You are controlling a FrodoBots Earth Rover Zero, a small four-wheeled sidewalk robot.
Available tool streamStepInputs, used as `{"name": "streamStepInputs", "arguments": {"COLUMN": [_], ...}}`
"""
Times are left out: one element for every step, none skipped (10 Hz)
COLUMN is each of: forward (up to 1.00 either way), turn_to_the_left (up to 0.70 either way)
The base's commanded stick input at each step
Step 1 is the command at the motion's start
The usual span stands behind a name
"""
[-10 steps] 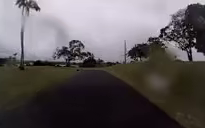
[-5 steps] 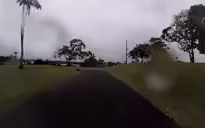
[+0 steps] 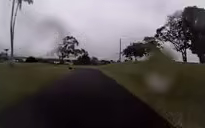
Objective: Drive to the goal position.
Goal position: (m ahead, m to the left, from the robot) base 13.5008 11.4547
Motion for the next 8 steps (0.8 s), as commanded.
{"name": "streamStepInputs", "arguments": {"forward": [0.85,0.85,0.85,0.85,0.85,0.85,0.85,0.85], "turn_to_the_left": [0.0,0.0,0.0,0.0,0.0,0.0,0.0,0.0]}}
